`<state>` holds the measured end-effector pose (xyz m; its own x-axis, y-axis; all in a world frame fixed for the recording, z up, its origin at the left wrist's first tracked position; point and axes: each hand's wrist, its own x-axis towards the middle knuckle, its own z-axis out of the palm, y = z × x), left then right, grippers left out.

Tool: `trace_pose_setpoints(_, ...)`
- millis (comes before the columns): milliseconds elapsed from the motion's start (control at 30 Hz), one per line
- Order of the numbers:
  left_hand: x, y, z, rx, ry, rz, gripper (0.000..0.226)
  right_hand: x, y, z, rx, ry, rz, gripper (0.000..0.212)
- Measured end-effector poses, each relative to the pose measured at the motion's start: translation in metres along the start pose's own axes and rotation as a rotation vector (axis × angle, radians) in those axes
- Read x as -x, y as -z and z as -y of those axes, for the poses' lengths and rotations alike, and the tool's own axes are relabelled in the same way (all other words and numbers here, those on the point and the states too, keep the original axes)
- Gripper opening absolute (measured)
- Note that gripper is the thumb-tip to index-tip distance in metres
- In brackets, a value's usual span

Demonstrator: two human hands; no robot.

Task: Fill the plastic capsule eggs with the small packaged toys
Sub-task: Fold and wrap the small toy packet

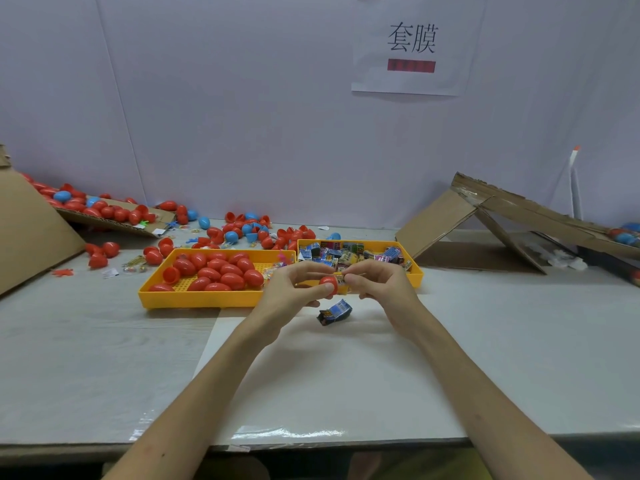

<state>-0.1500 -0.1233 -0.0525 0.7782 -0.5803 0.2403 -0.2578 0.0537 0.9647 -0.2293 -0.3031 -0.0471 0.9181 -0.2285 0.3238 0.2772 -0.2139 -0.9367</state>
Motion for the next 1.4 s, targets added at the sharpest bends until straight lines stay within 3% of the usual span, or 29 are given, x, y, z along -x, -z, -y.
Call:
trace_pose_setpoints(500,-0.0003,0.0016,0.0022,-0.025,-0.001,0.001,0.012,0.0009,-0.0015,0.0013,-0.005,0.047,0.017,0.023)
trace_pose_setpoints(933,0.0005,0.0019,0.0015,-0.087,0.003,0.051,0.02,0.0014,-0.0036,-0.0003,0.045,0.04,0.049,0.023)
trace_pose_setpoints(1033,0.0005,0.0016,0.0015,-0.073,0.004,0.04,0.018,0.0015,-0.0041,-0.0005,0.05,0.04,0.054,0.026)
trace_pose_setpoints(1200,0.0012,-0.0001,-0.0001,-0.028,0.011,0.022,0.015,-0.0005,-0.004,-0.0032,0.066,0.037,0.03,0.013)
trace_pose_setpoints(1400,0.0028,-0.0007,-0.0016,-0.06,-0.023,-0.052,0.018,-0.0028,-0.0049,-0.0072,0.089,0.022,0.012,0.019)
